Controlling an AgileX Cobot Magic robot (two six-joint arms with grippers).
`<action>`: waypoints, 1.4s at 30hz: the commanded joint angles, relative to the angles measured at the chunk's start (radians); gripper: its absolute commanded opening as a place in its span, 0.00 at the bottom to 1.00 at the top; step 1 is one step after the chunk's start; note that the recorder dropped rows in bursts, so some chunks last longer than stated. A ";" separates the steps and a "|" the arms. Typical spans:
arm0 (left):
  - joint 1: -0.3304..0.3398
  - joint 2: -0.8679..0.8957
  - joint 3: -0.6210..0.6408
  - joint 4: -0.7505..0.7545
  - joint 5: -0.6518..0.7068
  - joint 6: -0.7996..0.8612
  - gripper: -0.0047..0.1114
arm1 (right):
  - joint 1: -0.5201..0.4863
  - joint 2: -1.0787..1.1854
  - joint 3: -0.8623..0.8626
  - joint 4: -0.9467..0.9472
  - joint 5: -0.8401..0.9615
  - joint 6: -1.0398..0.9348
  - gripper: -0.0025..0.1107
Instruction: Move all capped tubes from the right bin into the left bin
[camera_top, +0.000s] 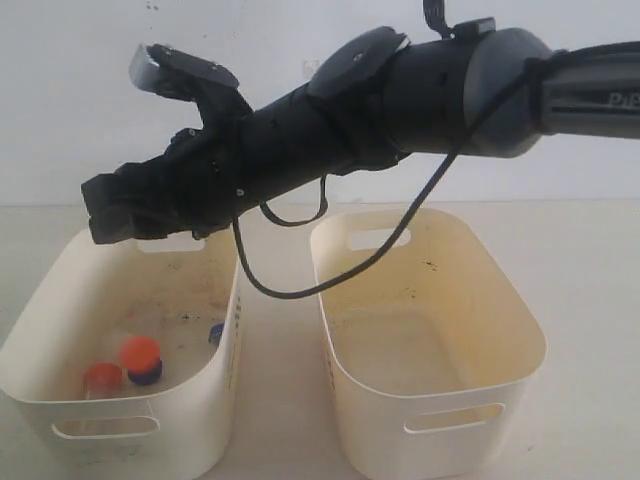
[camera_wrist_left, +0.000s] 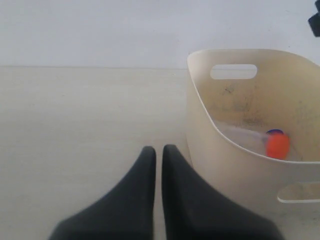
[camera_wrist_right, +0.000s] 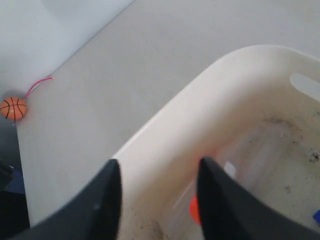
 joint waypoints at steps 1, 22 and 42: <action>0.005 -0.004 0.003 -0.004 -0.003 0.002 0.08 | -0.004 -0.062 -0.017 -0.088 0.051 -0.018 0.03; 0.005 -0.004 0.003 -0.004 -0.003 0.002 0.08 | -0.006 -0.280 0.035 -1.200 0.302 0.818 0.02; 0.005 -0.004 0.003 -0.004 -0.003 0.002 0.08 | -0.137 -0.291 0.192 -1.317 0.268 1.065 0.02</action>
